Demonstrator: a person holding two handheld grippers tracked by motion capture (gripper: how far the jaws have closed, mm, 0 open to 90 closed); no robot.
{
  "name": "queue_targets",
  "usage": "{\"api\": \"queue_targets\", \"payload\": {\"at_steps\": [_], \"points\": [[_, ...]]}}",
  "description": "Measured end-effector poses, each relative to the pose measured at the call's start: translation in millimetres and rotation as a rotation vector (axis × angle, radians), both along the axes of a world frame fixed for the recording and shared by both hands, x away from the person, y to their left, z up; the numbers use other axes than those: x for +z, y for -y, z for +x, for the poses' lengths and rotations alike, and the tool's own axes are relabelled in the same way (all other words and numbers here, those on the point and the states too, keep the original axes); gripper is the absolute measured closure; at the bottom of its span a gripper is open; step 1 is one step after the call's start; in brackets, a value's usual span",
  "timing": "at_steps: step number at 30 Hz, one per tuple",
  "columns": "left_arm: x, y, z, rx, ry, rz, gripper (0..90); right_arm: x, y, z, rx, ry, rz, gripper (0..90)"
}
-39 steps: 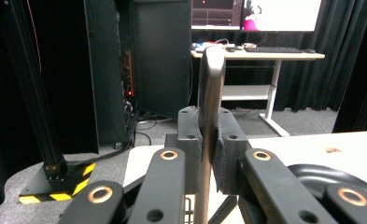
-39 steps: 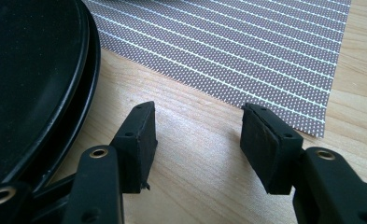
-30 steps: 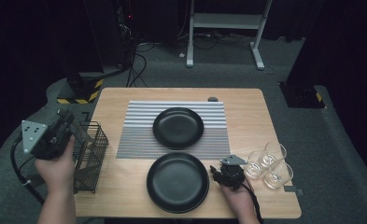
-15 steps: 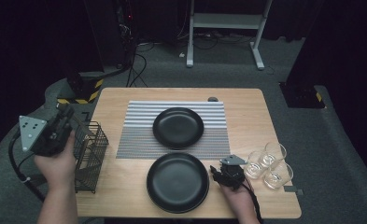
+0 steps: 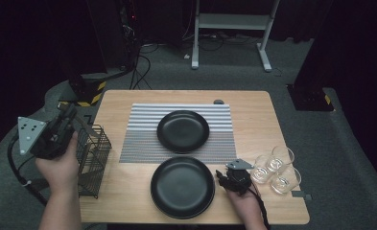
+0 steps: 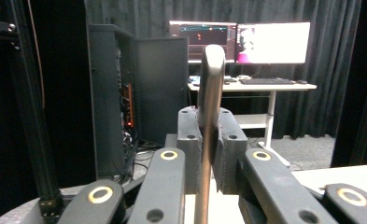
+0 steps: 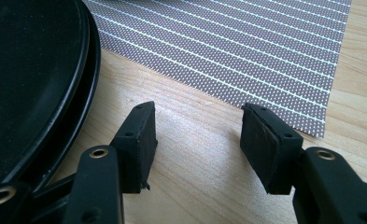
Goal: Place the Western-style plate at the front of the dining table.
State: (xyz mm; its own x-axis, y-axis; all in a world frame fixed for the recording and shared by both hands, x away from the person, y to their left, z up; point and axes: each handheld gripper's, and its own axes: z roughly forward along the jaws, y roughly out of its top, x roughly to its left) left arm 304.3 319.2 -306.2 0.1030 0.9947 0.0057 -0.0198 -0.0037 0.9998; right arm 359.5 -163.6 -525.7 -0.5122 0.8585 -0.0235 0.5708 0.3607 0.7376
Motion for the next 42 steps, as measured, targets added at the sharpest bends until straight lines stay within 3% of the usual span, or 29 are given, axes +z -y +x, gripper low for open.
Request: {"api": "queue_targets", "payload": {"at_steps": [21, 36, 42], "points": [[-17.7, 28.1, 11.9, -0.048, -0.047, 0.002, 82.7, 0.0, -0.2, -0.2, 0.005, 0.003, -0.002, 44.1], [-34.0, 64.5, 25.2, -0.09, -0.104, 0.013, 82.7, 1.5, 4.0, -1.5, 0.026, 0.01, 0.036, 42.6], [-39.3, 71.8, 31.9, -0.091, -0.12, 0.019, 82.7, 4.8, 4.9, -6.5, 0.044, 0.048, 0.021, 46.1]]}}
